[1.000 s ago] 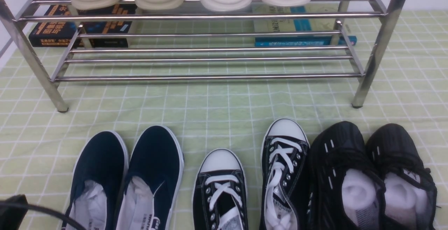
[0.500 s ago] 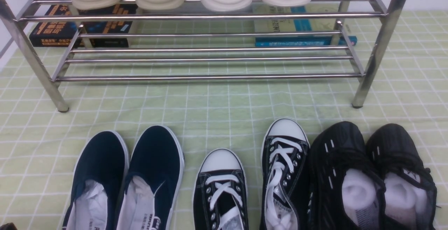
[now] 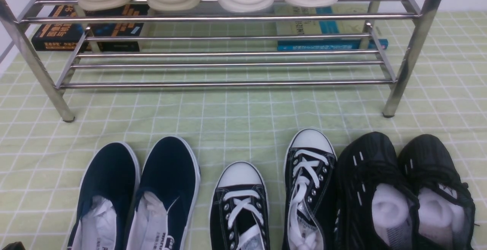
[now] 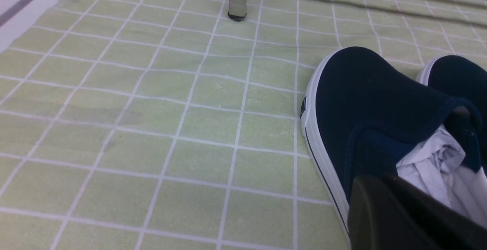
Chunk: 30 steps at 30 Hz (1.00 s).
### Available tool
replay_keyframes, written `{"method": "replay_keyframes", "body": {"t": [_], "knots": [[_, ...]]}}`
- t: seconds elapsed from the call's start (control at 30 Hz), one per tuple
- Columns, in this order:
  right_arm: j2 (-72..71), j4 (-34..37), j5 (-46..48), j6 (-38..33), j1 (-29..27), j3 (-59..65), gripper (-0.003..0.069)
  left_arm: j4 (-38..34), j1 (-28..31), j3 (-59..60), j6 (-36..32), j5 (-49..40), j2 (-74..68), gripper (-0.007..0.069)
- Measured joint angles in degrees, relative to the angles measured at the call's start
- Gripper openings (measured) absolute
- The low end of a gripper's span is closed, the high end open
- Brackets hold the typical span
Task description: Take the shoes off the shelf with your hand from the green coffee tablecloth.
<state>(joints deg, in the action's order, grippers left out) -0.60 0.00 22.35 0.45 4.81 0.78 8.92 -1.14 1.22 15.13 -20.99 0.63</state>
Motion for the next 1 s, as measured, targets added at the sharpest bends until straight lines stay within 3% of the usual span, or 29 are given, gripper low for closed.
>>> {"method": "replay_keyframes", "body": {"t": [1.0], "knots": [[0.0,0.0,0.0,0.0,0.0,0.0,0.0188,0.0,0.0,0.0,-0.1,0.0,0.0,0.0061]]}}
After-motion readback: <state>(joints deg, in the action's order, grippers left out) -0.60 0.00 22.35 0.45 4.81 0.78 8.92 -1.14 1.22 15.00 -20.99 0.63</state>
